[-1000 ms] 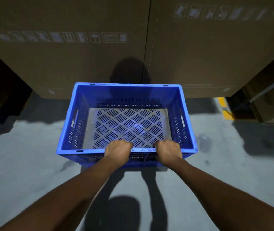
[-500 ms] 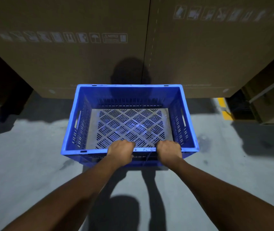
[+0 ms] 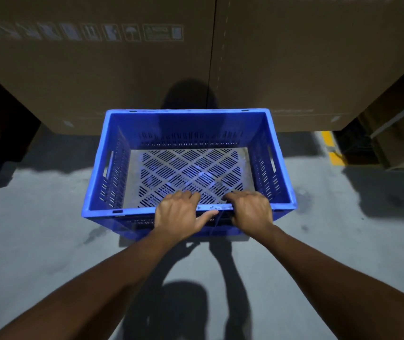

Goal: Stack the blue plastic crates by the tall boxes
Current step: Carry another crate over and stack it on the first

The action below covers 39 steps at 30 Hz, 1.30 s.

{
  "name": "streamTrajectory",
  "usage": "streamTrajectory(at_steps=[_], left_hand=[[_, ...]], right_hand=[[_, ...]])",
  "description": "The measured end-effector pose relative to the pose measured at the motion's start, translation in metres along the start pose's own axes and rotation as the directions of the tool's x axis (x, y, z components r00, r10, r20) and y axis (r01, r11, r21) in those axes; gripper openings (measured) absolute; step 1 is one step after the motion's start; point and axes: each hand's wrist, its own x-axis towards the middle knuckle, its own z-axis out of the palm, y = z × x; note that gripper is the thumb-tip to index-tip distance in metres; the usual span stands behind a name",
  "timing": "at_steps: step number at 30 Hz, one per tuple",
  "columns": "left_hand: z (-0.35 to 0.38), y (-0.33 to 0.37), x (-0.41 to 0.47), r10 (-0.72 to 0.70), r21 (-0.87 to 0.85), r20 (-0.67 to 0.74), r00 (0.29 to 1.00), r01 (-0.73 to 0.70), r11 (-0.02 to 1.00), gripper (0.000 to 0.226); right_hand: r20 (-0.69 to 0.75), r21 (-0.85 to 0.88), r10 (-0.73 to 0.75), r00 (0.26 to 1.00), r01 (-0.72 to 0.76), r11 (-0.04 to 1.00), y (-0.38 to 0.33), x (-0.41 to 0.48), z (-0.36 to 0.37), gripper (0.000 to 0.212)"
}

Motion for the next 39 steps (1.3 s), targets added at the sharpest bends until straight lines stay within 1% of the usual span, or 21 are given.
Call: streamTrajectory(at_steps=[2, 4, 7, 8, 9, 10, 11, 13, 15, 17, 19, 21, 24, 27, 30, 33, 37, 39], left_hand=[[-0.004, 0.0, 0.001, 0.002, 0.019, 0.06, 0.998, -0.004, 1.0, 0.072], [-0.01, -0.002, 0.005, -0.01, 0.003, 0.171, 0.985, 0.01, 1.0, 0.083], [-0.029, -0.004, 0.006, -0.069, -0.048, 0.401, 0.913, 0.096, 0.994, 0.096], [-0.038, -0.001, 0.002, -0.069, -0.058, 0.444, 0.893, 0.105, 0.993, 0.097], [-0.05, 0.003, -0.004, -0.065, -0.068, 0.456, 0.888, 0.108, 0.992, 0.097], [-0.062, 0.007, -0.01, -0.062, -0.088, 0.446, 0.893, 0.113, 0.99, 0.096], [-0.078, 0.013, -0.016, -0.063, -0.117, 0.421, 0.905, 0.123, 0.986, 0.094], [-0.121, 0.025, -0.028, -0.069, -0.185, 0.365, 0.929, 0.145, 0.972, 0.093], [-0.173, 0.038, -0.039, -0.061, -0.28, 0.288, 0.956, 0.145, 0.949, 0.091], [-0.235, 0.049, -0.048, -0.037, -0.36, 0.221, 0.975, 0.117, 0.926, 0.085], [-0.301, 0.059, -0.06, -0.045, -0.417, 0.145, 0.988, 0.102, 0.903, 0.079], [-0.365, 0.07, -0.072, -0.073, -0.472, 0.072, 0.995, 0.098, 0.876, 0.074], [-0.454, 0.092, -0.096, -0.112, -0.547, -0.027, 0.993, 0.079, 0.834, 0.07], [-0.527, 0.11, -0.126, -0.145, -0.599, -0.083, 0.986, 0.067, 0.798, 0.068], [-0.585, 0.125, -0.161, -0.217, -0.654, -0.132, 0.967, 0.079, 0.752, 0.066], [-0.63, 0.141, -0.203, -0.294, -0.7, -0.138, 0.946, 0.117, 0.704, 0.064], [-0.669, 0.159, -0.262, -0.333, -0.707, -0.174, 0.927, 0.118, 0.698, 0.063], [-0.682, 0.168, -0.294, -0.364, -0.708, -0.194, 0.911, 0.127, 0.695, 0.062]], right_hand=[[-0.008, -0.024, -0.013, 1.0, 0.013, 1.0, 0.0, -0.001, 0.0, 0.034], [0.028, -0.067, 0.009, 1.0, -0.007, 0.998, -0.004, 0.0, -0.004, 0.042], [0.188, -0.047, 0.093, 0.978, -0.086, 0.995, -0.011, -0.008, -0.02, 0.069], [0.247, -0.019, 0.111, 0.963, -0.109, 0.994, -0.014, -0.016, -0.028, 0.078], [0.29, 0.013, 0.111, 0.951, -0.119, 0.993, -0.017, -0.025, -0.038, 0.085], [0.309, 0.049, 0.105, 0.945, -0.126, 0.991, -0.021, -0.036, -0.05, 0.088], [0.298, 0.098, 0.098, 0.95, -0.133, 0.986, -0.025, -0.047, -0.064, 0.09], [0.231, 0.225, 0.091, 0.969, -0.144, 0.964, -0.033, -0.068, -0.098, 0.088], [0.152, 0.378, 0.1, 0.983, -0.151, 0.913, -0.038, -0.088, -0.144, 0.087], [0.079, 0.522, 0.113, 0.99, -0.138, 0.842, -0.042, -0.108, -0.203, 0.084], [-0.013, 0.601, 0.118, 0.993, -0.087, 0.795, -0.048, -0.13, -0.267, 0.08], [-0.084, 0.642, 0.155, 0.984, -0.066, 0.764, -0.05, -0.155, -0.337, 0.079], [-0.19, 0.691, 0.162, 0.968, 0.015, 0.722, -0.053, -0.198, -0.431, 0.078], [-0.252, 0.749, 0.197, 0.947, 0.062, 0.66, -0.059, -0.246, -0.496, 0.074], [-0.279, 0.776, 0.224, 0.934, 0.082, 0.625, -0.064, -0.299, -0.535, 0.072], [-0.285, 0.813, 0.252, 0.925, 0.095, 0.574, -0.07, -0.351, -0.558, 0.072], [-0.3, 0.85, 0.316, 0.9, 0.101, 0.518, -0.082, -0.417, -0.578, 0.071], [-0.308, 0.857, 0.319, 0.896, 0.116, 0.502, -0.091, -0.449, -0.589, 0.071]])
